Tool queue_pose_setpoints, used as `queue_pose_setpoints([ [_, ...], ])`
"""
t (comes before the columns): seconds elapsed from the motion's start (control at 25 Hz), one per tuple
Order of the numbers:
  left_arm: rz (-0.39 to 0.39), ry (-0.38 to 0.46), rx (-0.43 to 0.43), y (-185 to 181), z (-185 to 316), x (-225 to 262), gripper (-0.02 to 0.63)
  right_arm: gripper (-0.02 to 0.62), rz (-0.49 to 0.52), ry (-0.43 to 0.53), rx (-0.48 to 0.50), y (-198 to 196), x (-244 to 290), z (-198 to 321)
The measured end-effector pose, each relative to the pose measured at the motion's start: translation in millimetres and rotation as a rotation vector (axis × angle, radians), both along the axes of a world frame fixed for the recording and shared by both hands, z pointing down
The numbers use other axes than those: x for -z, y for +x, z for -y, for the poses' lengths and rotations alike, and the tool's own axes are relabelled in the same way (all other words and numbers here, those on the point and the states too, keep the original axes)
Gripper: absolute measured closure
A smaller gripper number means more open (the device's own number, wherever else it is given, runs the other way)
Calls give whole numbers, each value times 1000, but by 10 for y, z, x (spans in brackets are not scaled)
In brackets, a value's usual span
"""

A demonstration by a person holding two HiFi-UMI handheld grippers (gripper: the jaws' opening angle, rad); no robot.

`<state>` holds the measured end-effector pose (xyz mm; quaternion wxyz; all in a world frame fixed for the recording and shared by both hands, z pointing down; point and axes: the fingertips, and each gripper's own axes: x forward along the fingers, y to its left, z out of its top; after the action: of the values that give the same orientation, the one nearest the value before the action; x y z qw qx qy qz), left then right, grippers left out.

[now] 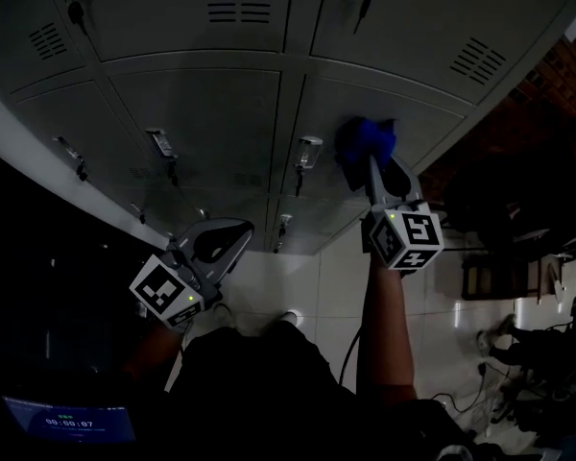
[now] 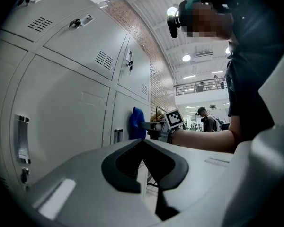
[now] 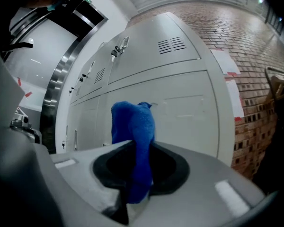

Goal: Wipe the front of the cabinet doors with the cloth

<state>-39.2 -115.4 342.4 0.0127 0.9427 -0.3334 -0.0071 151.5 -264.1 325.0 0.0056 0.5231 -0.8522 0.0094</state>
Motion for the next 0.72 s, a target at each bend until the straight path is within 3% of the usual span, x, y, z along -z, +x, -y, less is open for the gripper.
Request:
queue_pose_setpoints([
  [0.44, -13, -3, -75, 490, 63, -39, 605, 526, -15, -18, -171, 1009, -124, 37],
  [0.72, -13, -15, -97, 587, 50, -95, 604, 526, 8, -46, -281, 1447, -246, -16],
])
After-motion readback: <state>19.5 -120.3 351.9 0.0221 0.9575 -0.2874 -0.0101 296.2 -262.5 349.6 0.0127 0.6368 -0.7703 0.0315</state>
